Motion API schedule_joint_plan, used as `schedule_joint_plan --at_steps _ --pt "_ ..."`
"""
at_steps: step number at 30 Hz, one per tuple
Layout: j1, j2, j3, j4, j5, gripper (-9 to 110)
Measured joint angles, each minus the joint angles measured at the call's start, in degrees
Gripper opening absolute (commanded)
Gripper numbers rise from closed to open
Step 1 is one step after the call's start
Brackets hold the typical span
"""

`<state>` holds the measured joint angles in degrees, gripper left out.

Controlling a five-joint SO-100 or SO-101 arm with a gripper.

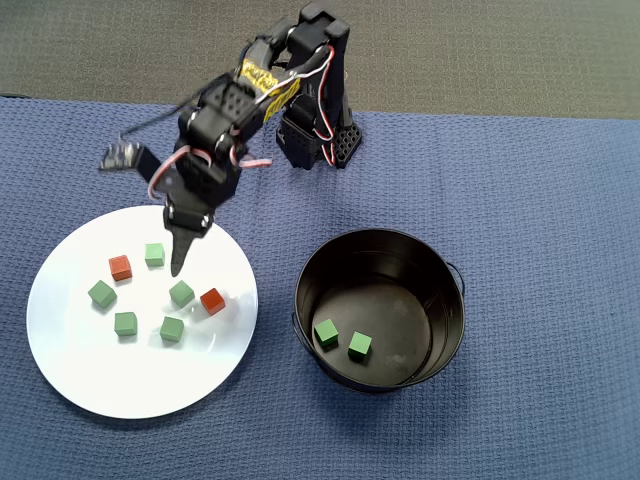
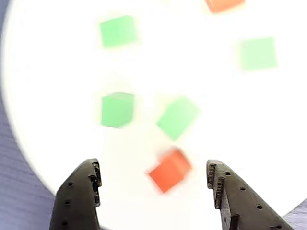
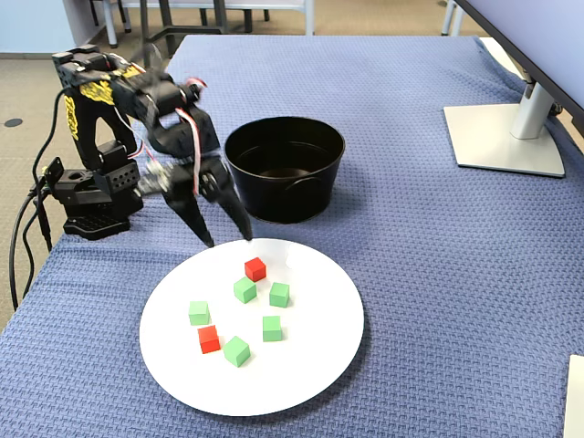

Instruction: Pick up the green cubes from the white plate and place them in the black recipient

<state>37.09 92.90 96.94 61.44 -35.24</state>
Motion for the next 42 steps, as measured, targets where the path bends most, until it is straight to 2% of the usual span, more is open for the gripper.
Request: schedule_joint_plan --at_steps 10,22,27,35,42 --pt "3.3 -10.6 -6.5 3.6 -2.8 20" --pt "4.8 -12.0 -10.5 15.0 -9.5 19" --pt "7.4 -12.0 -9.3 14.9 -18.5 20" --pt "11.9 -13.9 -6.3 7.7 -33.8 20" --pt "13.3 -17.8 -6.3 4.1 -36.9 20"
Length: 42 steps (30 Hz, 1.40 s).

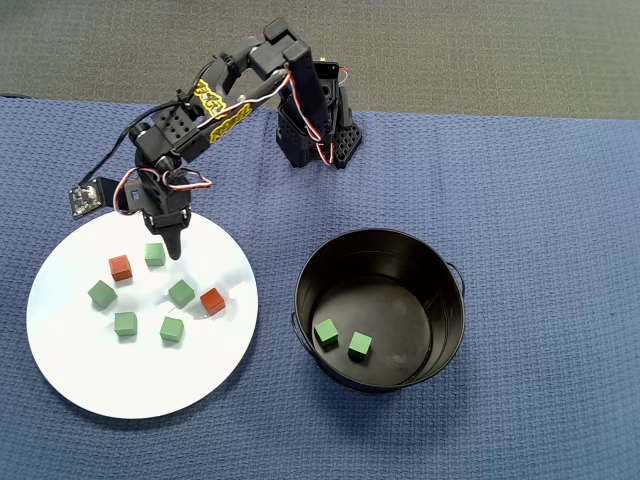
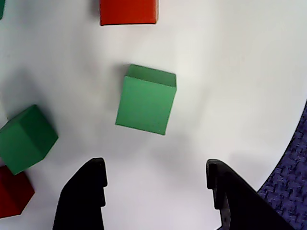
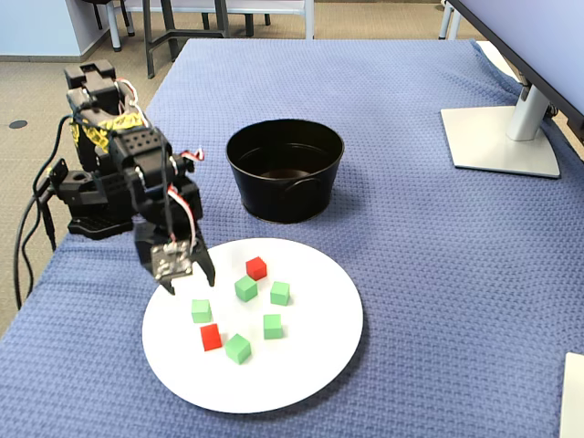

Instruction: Pick up the green cubes from the white plate and place them in the black recipient

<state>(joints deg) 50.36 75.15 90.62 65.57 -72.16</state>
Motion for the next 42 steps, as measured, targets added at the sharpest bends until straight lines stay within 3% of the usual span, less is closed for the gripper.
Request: schedule_joint_plan --at_steps 42 --pt "0.4 -7.6 -3.3 -9.6 1.9 17"
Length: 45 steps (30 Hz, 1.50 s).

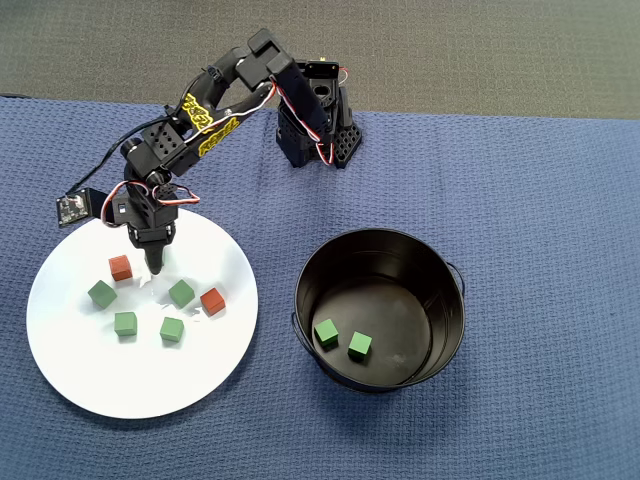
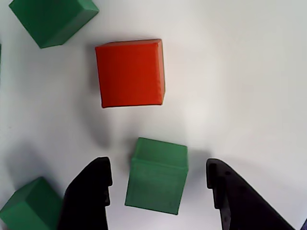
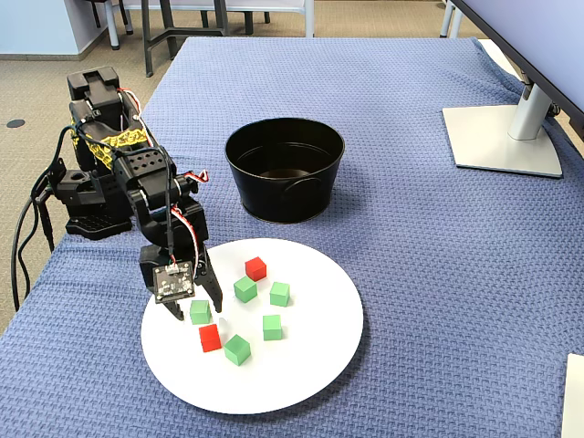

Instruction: Pick up the green cubes from the white plate and place them in the black recipient

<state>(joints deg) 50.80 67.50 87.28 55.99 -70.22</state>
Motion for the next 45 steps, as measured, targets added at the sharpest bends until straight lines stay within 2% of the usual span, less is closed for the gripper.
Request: schedule_joint_plan --at_steps 23,32,45 --pt "0.0 0.0 1.2 -1.8 0.5 13" --pt "-0.1 0.0 2.0 -2.8 0.7 0" --pt "-0.1 1.2 3.1 -3.6 5.4 0"
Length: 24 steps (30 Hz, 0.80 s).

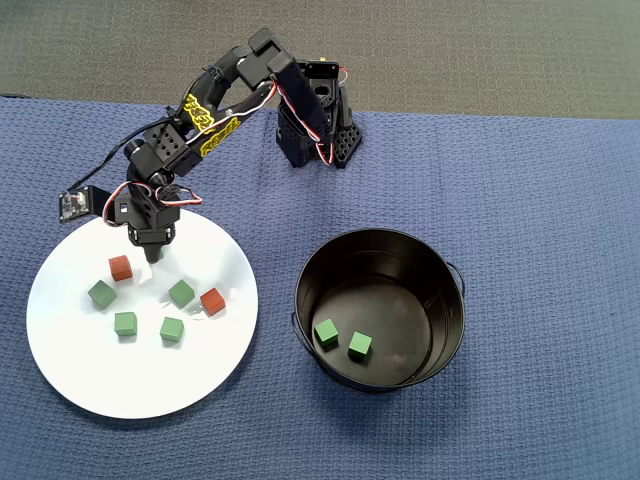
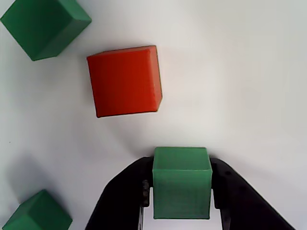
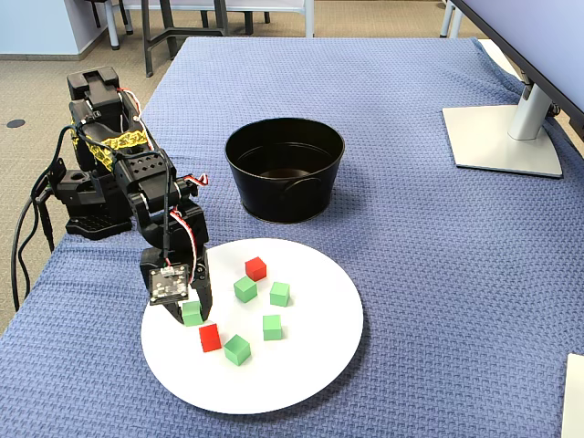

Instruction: Pick up the green cubes from the white plate and place them in the black recipient

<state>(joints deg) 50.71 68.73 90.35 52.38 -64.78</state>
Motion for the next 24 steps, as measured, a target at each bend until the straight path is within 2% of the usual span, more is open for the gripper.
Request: schedule_joint_plan --at_steps 6,13,18,24 --pt "0.0 9.8 3.1 1.3 8.7 0" --pt "-1.1 26.5 9.0 6.2 13.9 0" --pt "-7.8 37.7 9.2 13.2 18.1 0" --pt "-21.8 45.3 10.2 17.7 26.7 0"
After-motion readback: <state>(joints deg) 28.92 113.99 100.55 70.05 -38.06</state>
